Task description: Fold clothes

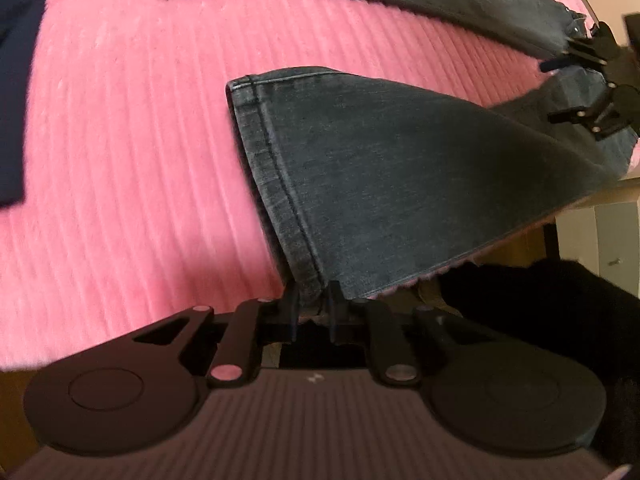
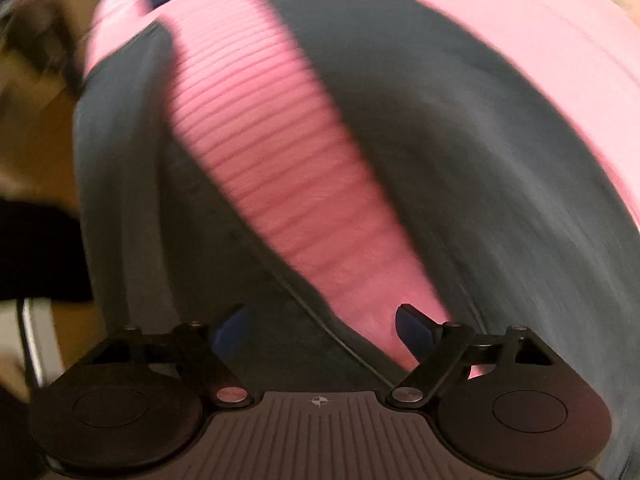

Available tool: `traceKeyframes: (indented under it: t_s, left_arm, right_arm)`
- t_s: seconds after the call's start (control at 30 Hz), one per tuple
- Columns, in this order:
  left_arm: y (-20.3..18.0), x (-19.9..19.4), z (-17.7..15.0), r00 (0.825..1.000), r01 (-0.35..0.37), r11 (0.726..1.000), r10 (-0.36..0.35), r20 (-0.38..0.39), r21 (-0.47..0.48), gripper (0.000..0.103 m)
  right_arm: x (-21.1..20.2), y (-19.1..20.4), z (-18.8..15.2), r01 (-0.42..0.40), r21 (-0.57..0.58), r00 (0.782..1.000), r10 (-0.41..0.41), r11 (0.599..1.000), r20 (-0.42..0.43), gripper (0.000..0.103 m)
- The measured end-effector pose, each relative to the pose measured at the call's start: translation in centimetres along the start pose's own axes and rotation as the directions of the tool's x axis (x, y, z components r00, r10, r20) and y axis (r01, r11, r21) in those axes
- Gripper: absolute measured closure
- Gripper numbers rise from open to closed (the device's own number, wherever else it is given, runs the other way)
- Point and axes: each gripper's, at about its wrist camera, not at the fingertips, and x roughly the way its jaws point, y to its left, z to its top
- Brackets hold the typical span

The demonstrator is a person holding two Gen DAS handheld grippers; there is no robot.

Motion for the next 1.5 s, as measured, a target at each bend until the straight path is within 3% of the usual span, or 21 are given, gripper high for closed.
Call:
traceKeyframes:
  t_s: [0.03,0.07,0.1,0.13,0.27,0.4,0.47,0.5,0.53,0.7,0.8,0.87,0.9,0.97,1.07,1.13,1.17,1.27,1.37,1.47,1.5]
  left_arm:
    - [-0.1,0.1,-0.3,1.000,-0.002,1.000,0.002,-0.005,0.001,0.092]
    - [-0.2,0.2,-0.5,1.000,-0.004,1.000,0.004,-0.011,0.003,0.092]
    - [-0.4,0.2,-0.5,1.000,-0.015,1.000,0.015,-0.004,0.007,0.092]
    - [-0.6,0.2,-0.5,1.000,-0.025,1.000,0.025,0.002,0.012,0.092]
    - [0.1,-0.8,0.1,0.998,-0.033,0.999,0.034,0.061,-0.025,0.092]
    - [0.3,0.8,0.4,0.999,-0.045,0.999,0.045,-0.006,-0.003,0.092]
    - [0.2,1.1,0.5,0.998,-0.054,0.999,0.054,-0.034,0.005,0.091]
    - [0.2,0.9,0.6,0.998,-0.058,0.998,0.058,-0.037,0.002,0.091]
    - [0.3,0.8,0.6,0.997,-0.062,0.998,0.062,-0.040,-0.001,0.091]
    - [-0.7,-2.4,2.8,0.991,-0.135,0.990,0.135,-0.017,0.032,0.090]
    - [-2.5,-4.2,5.4,0.983,-0.185,0.976,0.185,0.013,0.115,0.090]
    - [-4.6,-4.8,7.7,0.978,-0.206,0.960,0.202,0.042,0.188,0.090]
    - [-5.9,-4.7,9.2,0.977,-0.211,0.951,0.203,0.059,0.227,0.090]
    - [-9.1,-4.3,12.2,0.978,-0.206,0.929,0.188,0.089,0.307,0.090]
    - [-15.9,-2.2,17.6,0.985,-0.157,0.887,0.108,0.135,0.435,0.086]
    - [-20.9,-0.6,21.0,0.988,-0.104,0.855,0.031,0.150,0.508,0.079]
    - [-23.7,0.3,22.8,0.988,-0.079,0.834,-0.010,0.157,0.546,0.077]
    - [-31.7,3.1,27.8,0.980,-0.012,0.769,-0.117,0.159,0.639,0.075]
    - [-38.8,6.1,32.4,0.971,0.039,0.710,-0.193,0.141,0.704,0.071]
    - [-45.4,9.2,36.7,0.959,0.078,0.651,-0.255,0.121,0.755,0.063]
    - [-47.1,10.0,37.7,0.957,0.087,0.639,-0.267,0.115,0.764,0.059]
  right_arm:
    - [0.7,0.2,0.1,-0.016,-0.042,0.999,0.015,0.999,-0.030,0.048]
    - [0.8,0.0,0.2,-0.026,-0.045,0.999,0.024,0.999,-0.036,0.050]
    - [0.9,-0.2,0.3,-0.035,-0.049,0.999,0.033,0.998,-0.041,0.064]
    - [0.8,-0.6,0.5,-0.039,-0.042,0.999,0.038,0.998,-0.038,0.100]
    - [-1.7,-3.1,0.2,0.095,0.120,0.994,-0.101,0.988,0.051,0.099]
    - [-0.4,-2.9,-0.2,0.125,0.216,0.988,-0.143,0.968,0.067,0.098]
    - [-0.4,-2.6,-0.3,0.150,0.268,0.980,-0.178,0.952,0.086,0.061]
    - [-0.9,-2.6,-0.3,0.150,0.313,0.974,-0.195,0.938,0.115,0.024]
    - [-1.3,-2.5,-0.5,0.145,0.361,0.968,-0.207,0.921,0.141,0.013]
    - [-2.9,-3.1,-5.6,0.075,0.631,0.958,-0.231,0.772,0.169,0.013]
    - [-3.4,-4.0,-11.1,0.090,0.798,0.968,-0.240,0.596,0.070,0.013]
    - [-5.2,-4.3,-14.7,0.061,0.869,0.959,-0.270,0.490,0.085,0.013]
    - [-6.2,-4.4,-16.3,0.052,0.896,0.952,-0.293,0.442,0.089,0.013]
    - [-9.1,-4.8,-19.0,0.080,0.918,0.919,-0.385,0.388,0.082,0.013]
    - [-12.8,-6.7,-23.0,0.147,0.940,0.867,-0.498,0.306,0.026,0.013]
    - [-14.3,-8.9,-26.2,0.175,0.949,0.846,-0.533,0.262,-0.009,0.013]
    - [-14.9,-10.1,-27.6,0.193,0.949,0.837,-0.547,0.250,-0.026,0.013]
    - [-16.0,-13.8,-32.1,0.249,0.932,0.822,-0.566,0.265,-0.059,0.013]
    - [-15.5,-17.0,-35.6,0.256,0.916,0.851,-0.521,0.309,-0.062,0.014]
    - [-14.1,-19.3,-37.4,0.251,0.886,0.892,-0.450,0.390,-0.055,0.014]
    - [-13.6,-19.8,-38.0,0.239,0.880,0.905,-0.424,0.412,-0.047,0.020]
